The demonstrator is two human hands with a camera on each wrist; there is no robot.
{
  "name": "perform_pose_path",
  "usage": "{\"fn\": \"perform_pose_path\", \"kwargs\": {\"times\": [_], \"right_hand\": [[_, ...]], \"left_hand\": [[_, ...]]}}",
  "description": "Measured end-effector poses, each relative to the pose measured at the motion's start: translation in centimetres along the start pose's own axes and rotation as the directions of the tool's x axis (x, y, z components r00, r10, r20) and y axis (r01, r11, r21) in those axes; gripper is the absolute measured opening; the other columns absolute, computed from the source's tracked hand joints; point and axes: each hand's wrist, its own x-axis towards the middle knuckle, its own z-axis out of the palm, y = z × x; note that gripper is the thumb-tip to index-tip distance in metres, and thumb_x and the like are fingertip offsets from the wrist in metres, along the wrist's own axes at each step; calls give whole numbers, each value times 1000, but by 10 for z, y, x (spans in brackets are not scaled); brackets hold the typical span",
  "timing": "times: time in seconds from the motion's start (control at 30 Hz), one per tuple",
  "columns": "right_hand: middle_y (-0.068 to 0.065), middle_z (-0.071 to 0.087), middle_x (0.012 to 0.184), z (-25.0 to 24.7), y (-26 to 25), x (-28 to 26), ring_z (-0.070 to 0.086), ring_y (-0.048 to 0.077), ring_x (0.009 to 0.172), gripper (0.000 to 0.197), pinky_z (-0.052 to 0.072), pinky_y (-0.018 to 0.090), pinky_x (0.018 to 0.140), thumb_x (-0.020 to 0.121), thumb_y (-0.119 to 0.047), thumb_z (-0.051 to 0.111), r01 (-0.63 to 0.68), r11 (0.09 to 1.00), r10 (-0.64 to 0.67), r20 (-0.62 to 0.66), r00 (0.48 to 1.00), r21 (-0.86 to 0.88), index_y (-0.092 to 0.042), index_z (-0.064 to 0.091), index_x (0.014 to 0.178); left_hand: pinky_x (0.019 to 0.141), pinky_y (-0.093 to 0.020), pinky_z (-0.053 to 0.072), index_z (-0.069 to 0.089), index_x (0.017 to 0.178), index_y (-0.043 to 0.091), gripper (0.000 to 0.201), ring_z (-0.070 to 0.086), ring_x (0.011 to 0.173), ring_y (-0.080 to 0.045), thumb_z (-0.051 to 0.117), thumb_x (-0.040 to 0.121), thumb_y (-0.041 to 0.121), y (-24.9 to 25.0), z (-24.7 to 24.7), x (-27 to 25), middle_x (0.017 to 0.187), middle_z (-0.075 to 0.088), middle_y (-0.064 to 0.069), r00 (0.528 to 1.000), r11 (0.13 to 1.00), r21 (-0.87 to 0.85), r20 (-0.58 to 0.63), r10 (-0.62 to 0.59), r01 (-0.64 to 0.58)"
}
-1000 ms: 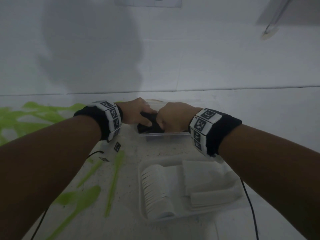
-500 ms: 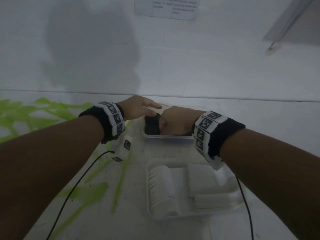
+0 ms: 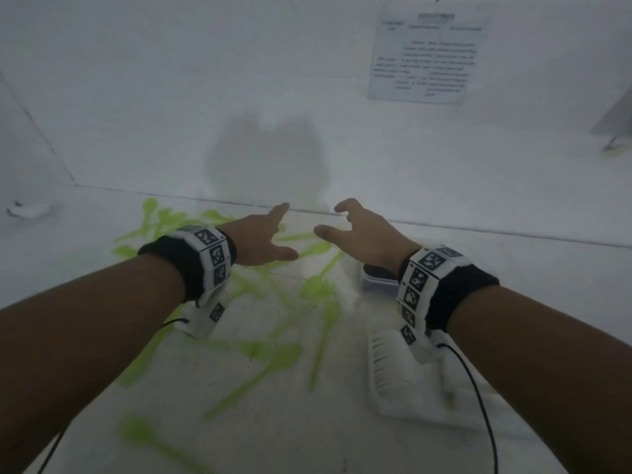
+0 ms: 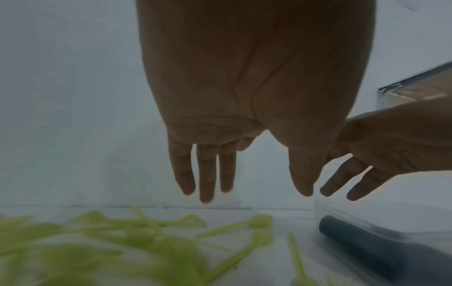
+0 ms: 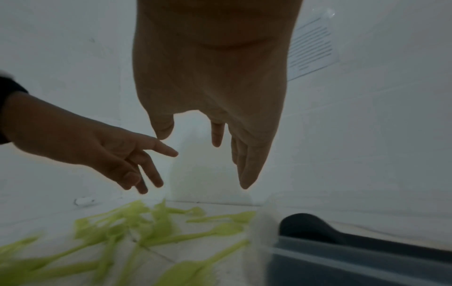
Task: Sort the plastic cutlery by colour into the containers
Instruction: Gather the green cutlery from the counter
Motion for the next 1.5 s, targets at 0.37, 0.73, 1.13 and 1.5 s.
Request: {"fn": "perform_pose_path", "kwargs": {"times": [0.37, 0.73, 1.13, 1.5], "right_hand": [[4, 59, 135, 100, -49, -40, 57, 24, 122, 75, 46, 38, 99, 88, -76, 57, -167, 977, 172, 30, 985, -133, -26, 46, 143], [-3, 59, 102, 181, -59, -106, 58, 22, 99, 20, 49, 39, 85, 97, -45, 62, -250, 933, 231, -101, 968, -259, -30, 64, 109], [-4, 60, 98, 195, -70, -127, 57, 16, 88, 24, 43, 33, 70, 99, -48, 59, -285, 908, 317, 59, 947, -306, -25, 56, 107], [8, 73, 94, 180, -73, -127, 71, 23, 80, 35, 59, 36, 70, 87, -24, 73, -464, 881, 471, 61, 880, -95, -17, 45, 107]], "left_hand": [[91, -31, 43, 52, 139, 31, 55, 58, 113, -17, 61, 93, 61, -93, 19, -65, 122, 66, 8, 995, 994, 50, 39, 94, -96], [74, -18, 43, 62, 128, 32, 41, 61, 96, -4, 63, 94, 55, -146, 54, -118, 107, 65, 13, 924, 935, -14, 144, 353, -355], [73, -25, 45, 57, 111, 33, 36, 54, 86, -4, 69, 89, 59, -179, 79, -177, 104, 56, 12, 796, 829, 162, 424, 432, -536], [106, -42, 40, 43, 144, 37, 50, 35, 126, -18, 61, 97, 43, -173, 66, -142, 133, 39, 4, 870, 838, 249, 237, 433, -485]]}}
